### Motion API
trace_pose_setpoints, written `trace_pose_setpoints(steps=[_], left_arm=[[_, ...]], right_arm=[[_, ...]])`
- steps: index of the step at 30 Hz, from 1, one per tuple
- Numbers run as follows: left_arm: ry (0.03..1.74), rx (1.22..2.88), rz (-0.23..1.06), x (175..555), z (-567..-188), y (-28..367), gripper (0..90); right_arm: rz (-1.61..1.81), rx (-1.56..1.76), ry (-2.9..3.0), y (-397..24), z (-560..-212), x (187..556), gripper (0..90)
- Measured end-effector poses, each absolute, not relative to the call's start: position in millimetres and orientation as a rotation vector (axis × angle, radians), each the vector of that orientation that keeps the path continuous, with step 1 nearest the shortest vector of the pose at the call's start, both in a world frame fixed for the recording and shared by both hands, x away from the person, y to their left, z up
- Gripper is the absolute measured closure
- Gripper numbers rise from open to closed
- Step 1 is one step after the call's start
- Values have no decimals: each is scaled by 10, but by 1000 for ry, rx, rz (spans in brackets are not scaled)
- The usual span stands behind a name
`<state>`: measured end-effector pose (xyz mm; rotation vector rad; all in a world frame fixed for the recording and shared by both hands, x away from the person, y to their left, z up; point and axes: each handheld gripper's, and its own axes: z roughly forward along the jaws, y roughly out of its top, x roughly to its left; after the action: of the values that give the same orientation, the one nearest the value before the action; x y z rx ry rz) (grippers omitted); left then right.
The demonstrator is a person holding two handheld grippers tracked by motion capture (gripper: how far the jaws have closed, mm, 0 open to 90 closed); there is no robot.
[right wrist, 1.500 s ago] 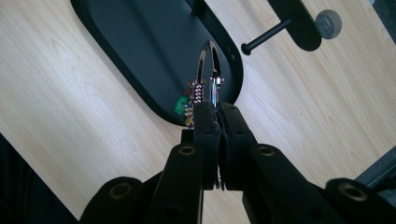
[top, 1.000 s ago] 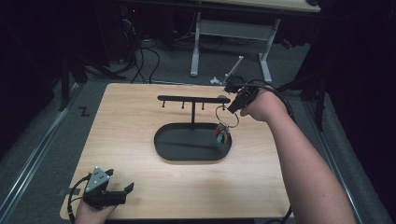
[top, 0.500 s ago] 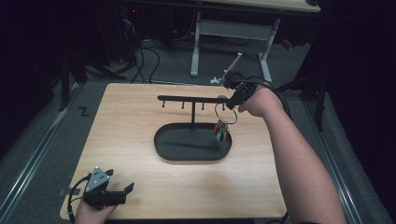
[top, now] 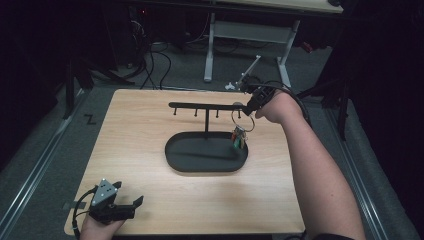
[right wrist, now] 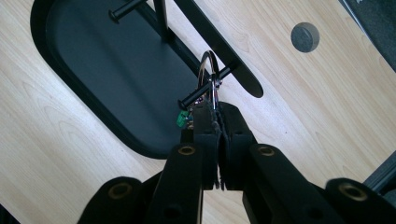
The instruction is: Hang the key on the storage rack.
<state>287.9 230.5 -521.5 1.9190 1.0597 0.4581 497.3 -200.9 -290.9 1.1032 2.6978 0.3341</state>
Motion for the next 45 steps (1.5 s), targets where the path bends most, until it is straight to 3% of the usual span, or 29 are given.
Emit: trace_pose_setpoints(steps=[19,27,36,45], left_arm=[[1060,1928,454,2883,-5222,2299,57],[1057,1936,454,2885,-5221,2290,57],[1048,1949,446,2893,-5231,2264,62],[1040,1947,422,2911,-5238,2253,79]], right_arm=[[361,1115,2681,-1964,-3013,5018,867],[368,1108,2657,-1958,-2965,4970,818],[383,1107,2636,-1985,-2999,4876,708],[405,1149,2613,-2041,-3102,4793,508]])
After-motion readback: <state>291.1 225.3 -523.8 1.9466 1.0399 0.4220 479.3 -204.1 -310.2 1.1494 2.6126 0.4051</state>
